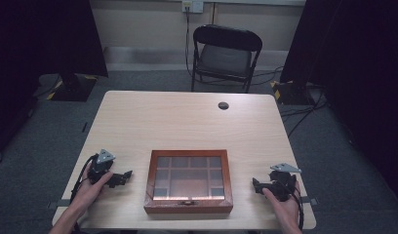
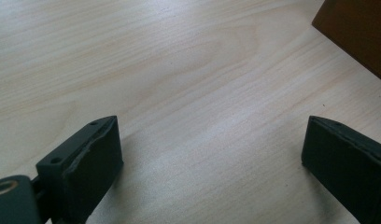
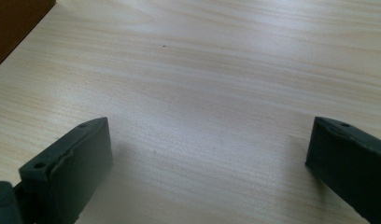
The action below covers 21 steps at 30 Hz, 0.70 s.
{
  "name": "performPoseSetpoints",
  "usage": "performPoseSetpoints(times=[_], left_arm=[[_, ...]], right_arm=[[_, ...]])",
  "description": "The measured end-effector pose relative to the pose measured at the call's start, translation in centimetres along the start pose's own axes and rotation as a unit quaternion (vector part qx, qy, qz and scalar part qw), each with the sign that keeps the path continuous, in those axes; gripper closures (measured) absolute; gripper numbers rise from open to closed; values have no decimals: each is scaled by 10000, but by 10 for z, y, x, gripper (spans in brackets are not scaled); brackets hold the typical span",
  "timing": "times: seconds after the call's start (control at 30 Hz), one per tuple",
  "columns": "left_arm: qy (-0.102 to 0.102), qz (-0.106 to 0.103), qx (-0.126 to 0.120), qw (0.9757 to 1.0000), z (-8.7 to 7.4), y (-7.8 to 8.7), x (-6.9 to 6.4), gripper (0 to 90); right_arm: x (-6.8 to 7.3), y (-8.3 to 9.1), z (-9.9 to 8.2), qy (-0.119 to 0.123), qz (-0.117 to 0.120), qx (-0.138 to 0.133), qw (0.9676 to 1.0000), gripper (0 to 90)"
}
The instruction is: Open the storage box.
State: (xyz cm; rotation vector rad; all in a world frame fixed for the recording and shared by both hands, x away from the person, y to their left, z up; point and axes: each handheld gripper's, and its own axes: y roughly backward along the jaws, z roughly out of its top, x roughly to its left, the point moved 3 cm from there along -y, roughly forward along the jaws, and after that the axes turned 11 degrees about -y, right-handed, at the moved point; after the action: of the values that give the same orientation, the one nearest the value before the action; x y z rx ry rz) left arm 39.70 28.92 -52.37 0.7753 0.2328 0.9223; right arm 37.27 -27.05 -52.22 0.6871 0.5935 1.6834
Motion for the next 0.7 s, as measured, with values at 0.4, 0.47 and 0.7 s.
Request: performPoseSetpoints(times=[0.4, 0.47, 0.7], left_arm=[[1, -7, 1, 10000, 0, 0, 0, 40], [-15, -23, 2, 10000, 0, 0, 0, 38], [-28, -45, 5, 10000, 0, 0, 0, 34]], right_arm=[[2, 3, 1, 0, 175, -84, 9998, 148], [1, 5, 2, -68, 300, -122, 9995, 209], [7, 15, 12, 56, 788, -114, 9968, 310]])
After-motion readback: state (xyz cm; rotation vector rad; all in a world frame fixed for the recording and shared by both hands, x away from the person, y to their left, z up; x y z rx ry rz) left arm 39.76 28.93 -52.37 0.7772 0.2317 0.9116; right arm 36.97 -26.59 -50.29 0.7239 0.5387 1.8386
